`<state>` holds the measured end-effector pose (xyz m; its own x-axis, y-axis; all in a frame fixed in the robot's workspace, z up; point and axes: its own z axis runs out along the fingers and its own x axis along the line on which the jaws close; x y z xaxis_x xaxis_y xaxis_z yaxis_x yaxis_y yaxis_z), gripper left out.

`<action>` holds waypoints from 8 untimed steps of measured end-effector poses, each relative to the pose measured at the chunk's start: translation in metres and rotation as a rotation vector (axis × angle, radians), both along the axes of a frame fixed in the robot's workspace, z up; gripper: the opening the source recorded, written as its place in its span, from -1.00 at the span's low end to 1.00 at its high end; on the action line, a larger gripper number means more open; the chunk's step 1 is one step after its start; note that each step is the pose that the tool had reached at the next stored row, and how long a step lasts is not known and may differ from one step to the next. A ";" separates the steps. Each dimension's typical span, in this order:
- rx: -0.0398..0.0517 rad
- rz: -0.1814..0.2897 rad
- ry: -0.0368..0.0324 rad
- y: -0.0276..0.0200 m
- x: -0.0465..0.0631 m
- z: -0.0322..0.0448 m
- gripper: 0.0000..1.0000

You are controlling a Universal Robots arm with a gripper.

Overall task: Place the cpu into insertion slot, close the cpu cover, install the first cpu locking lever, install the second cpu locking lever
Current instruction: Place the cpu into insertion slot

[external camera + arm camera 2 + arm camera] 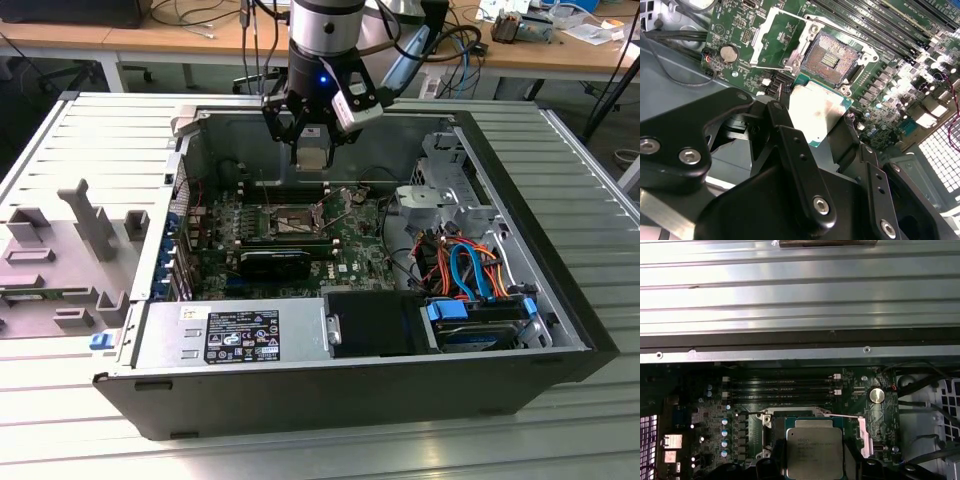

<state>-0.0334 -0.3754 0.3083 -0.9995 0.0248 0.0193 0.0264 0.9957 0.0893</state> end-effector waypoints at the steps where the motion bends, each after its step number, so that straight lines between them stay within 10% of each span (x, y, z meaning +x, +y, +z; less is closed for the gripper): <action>1: 0.0000 0.000 0.0000 -0.0001 0.000 -0.0001 0.09; 8: 0.0000 0.000 0.0000 -0.0009 0.000 -0.0014 0.09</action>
